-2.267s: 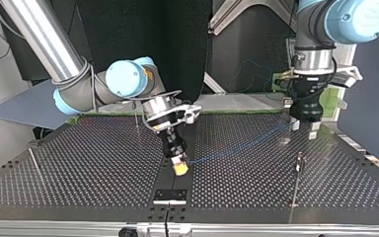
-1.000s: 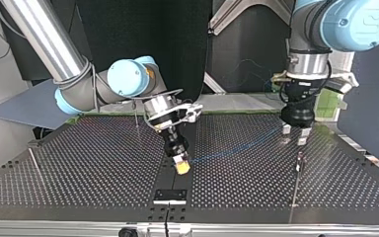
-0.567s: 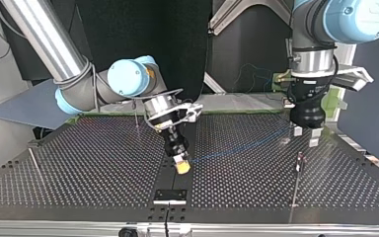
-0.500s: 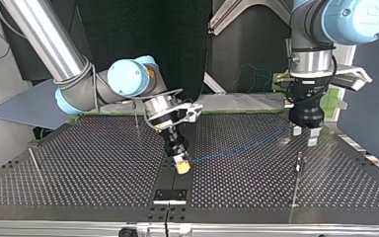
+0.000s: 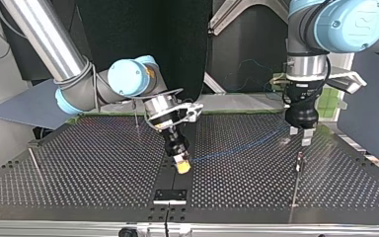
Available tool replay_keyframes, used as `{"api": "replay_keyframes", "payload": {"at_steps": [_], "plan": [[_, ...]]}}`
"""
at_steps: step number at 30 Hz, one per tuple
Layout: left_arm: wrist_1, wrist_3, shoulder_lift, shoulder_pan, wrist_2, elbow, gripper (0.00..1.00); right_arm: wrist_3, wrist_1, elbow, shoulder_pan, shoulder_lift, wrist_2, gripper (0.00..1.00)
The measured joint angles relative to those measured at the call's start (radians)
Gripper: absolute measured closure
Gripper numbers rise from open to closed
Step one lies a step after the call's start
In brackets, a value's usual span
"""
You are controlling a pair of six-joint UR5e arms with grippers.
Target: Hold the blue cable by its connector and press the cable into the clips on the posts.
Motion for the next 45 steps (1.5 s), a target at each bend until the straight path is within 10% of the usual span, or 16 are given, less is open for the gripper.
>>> {"api": "replay_keyframes", "payload": {"at_steps": [45], "plan": [[0.003,0.097,0.000,-0.001,-0.075,-0.001,0.01,-0.002,0.008,0.000,0.005,0.000,0.000,1.00]]}}
